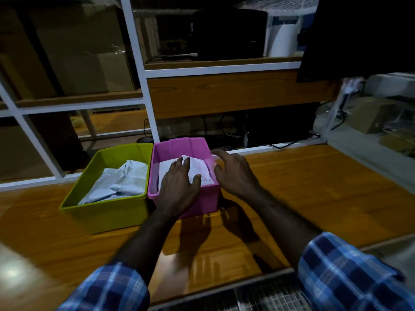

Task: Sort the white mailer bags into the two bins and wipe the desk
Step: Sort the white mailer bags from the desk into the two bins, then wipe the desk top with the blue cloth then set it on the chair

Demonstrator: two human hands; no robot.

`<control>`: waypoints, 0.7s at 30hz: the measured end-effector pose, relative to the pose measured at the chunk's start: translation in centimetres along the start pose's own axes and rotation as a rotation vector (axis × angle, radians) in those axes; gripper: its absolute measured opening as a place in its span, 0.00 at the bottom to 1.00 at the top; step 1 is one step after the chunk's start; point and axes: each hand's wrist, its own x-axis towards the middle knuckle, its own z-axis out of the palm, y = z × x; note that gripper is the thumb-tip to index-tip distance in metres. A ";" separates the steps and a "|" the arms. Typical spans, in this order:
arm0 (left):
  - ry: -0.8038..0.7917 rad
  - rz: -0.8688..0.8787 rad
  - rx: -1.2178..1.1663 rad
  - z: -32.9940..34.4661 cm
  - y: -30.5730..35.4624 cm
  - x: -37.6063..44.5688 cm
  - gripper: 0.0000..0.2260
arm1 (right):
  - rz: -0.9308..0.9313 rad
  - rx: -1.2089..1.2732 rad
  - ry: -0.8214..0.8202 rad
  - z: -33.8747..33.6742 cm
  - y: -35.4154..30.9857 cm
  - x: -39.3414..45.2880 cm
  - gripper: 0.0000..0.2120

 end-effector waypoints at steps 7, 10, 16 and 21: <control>-0.073 0.139 -0.061 0.3 0.1 -2.2 0.28 | 0.086 -0.064 0.074 -0.8 -0.8 -5.0 0.21; -0.129 0.210 -0.083 1.3 0.8 -2.7 0.28 | 0.112 -0.129 0.099 -1.8 -0.3 -7.5 0.21; -0.230 0.361 -0.093 4.6 5.3 -5.3 0.31 | 0.242 -0.247 0.129 -5.5 3.2 -13.9 0.21; -0.308 0.495 -0.089 7.5 10.4 -8.2 0.29 | 0.382 -0.316 0.220 -10.2 6.5 -20.1 0.21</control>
